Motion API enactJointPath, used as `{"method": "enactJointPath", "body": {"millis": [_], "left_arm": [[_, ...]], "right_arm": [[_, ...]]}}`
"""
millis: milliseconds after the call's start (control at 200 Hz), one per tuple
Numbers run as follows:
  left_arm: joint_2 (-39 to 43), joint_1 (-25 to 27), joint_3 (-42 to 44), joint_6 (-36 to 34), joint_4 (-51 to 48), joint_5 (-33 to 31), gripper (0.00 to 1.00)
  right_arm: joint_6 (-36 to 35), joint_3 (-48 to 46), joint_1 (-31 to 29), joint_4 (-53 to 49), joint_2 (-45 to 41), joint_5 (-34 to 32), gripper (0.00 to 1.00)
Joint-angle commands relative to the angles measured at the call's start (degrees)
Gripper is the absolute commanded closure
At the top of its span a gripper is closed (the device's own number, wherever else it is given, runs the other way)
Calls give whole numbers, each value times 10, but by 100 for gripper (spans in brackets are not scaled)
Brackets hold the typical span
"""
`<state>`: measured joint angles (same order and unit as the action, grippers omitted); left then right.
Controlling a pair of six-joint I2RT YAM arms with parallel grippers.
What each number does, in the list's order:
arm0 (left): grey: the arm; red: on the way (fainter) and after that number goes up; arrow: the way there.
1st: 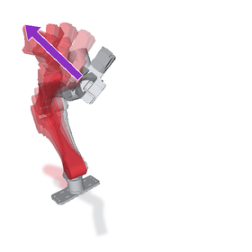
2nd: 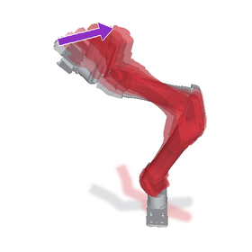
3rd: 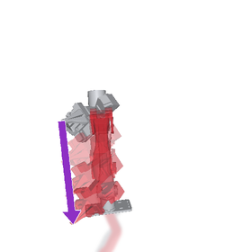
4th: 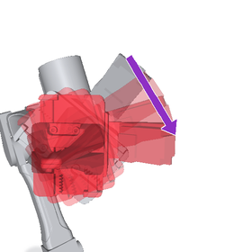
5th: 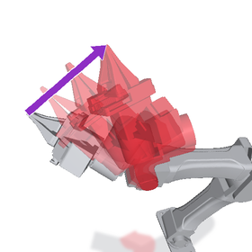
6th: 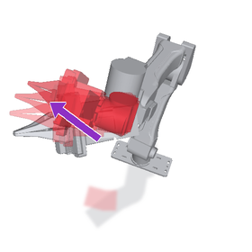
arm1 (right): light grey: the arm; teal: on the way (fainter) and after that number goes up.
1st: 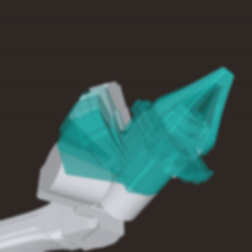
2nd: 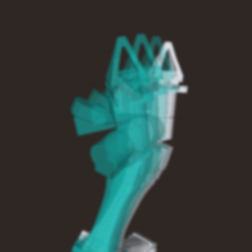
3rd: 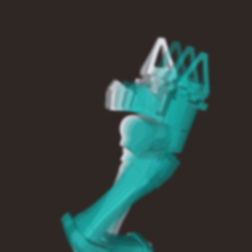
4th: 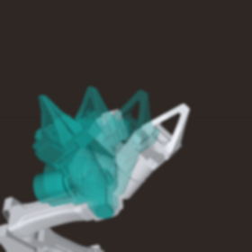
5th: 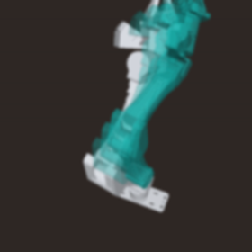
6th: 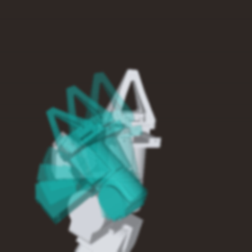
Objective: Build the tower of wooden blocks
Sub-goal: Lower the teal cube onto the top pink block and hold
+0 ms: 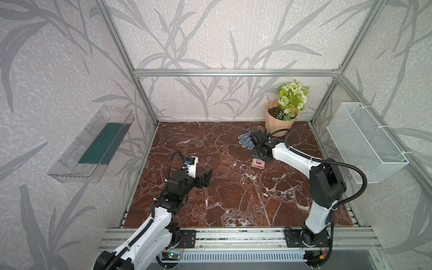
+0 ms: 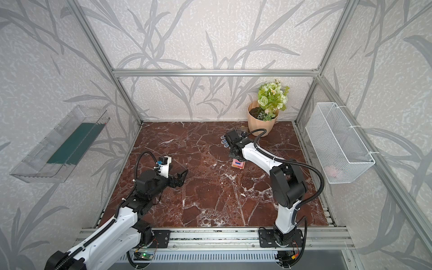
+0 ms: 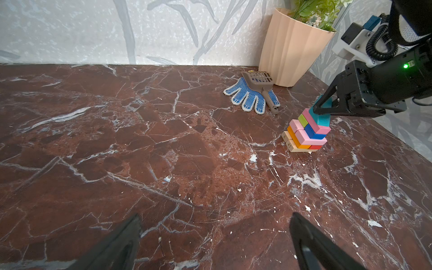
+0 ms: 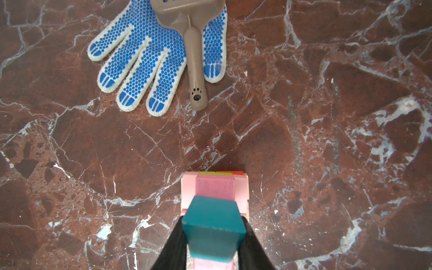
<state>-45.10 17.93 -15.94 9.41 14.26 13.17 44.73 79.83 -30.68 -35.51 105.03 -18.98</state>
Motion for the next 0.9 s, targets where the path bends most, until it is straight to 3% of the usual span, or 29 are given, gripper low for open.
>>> {"method": "enactJointPath", "body": {"millis": [0, 895], "left_arm": [[3, -2, 1, -11, 15, 4, 1], [4, -2, 2, -12, 16, 5, 1]], "right_arm": [[-7, -11, 3, 2, -8, -4, 100], [-53, -20, 6, 26, -23, 7, 100]]}}
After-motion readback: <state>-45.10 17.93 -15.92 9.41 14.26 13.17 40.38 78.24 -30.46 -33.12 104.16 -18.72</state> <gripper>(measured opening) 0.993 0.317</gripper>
